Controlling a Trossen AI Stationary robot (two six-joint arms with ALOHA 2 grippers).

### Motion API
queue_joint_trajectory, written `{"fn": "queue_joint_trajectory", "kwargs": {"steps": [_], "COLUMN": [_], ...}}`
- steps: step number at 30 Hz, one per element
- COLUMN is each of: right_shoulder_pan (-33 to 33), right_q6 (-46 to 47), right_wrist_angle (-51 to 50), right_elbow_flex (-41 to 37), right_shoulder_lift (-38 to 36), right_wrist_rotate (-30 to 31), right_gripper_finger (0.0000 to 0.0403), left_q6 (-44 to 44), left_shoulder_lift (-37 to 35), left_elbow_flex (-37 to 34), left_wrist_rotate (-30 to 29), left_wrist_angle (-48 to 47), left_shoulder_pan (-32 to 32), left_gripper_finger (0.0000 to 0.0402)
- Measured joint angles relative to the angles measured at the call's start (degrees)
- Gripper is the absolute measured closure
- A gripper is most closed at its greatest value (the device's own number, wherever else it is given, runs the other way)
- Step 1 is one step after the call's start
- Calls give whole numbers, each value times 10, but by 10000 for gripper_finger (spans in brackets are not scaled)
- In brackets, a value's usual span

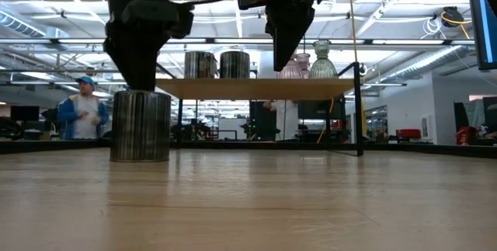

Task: Pick & Place candle stick holders
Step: Put the scented candle on the shelf

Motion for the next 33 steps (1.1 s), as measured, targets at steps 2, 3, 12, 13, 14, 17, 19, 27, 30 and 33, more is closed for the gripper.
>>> {"fn": "queue_joint_trajectory", "kwargs": {"steps": [2, 3, 12, 13, 14, 17, 19, 27, 30, 33], "right_shoulder_pan": [0, 0, 0, 0, 0, 0, 0, 0, 0, 0], "right_q6": [0, 0, -2, -2, -2, -2, -1, 0, 0, -1], "right_wrist_angle": [0, 1, 10, 10, 10, 10, 9, 8, 8, 9], "right_elbow_flex": [0, 0, 0, 0, 0, 0, 0, 0, 0, 0], "right_shoulder_lift": [0, 0, 0, 0, 0, 0, 0, 0, 0, 0], "right_wrist_rotate": [0, 0, 0, 0, 0, 0, 0, 0, 0, 0], "right_gripper_finger": [344, 344, 344, 344, 344, 344, 344, 344, 344, 344], "left_q6": [-1, -2, 0, 0, 1, 11, 16, 47, 47, 47], "left_shoulder_lift": [0, -1, -1, -1, -1, 0, 7, 19, 19, 19], "left_elbow_flex": [-10, -14, -18, -18, -18, -18, -18, -17, -17, -17], "left_wrist_rotate": [5, 7, -3, -4, -5, -6, -5, -1, -4, -3], "left_wrist_angle": [7, 11, 20, 19, 19, 20, 24, 43, 41, 33], "left_shoulder_pan": [0, 0, 1, 1, 1, 4, 8, 13, 13, 13], "left_gripper_finger": [193, 193, 193, 193, 193, 196, 208, 289, 310, 320]}}
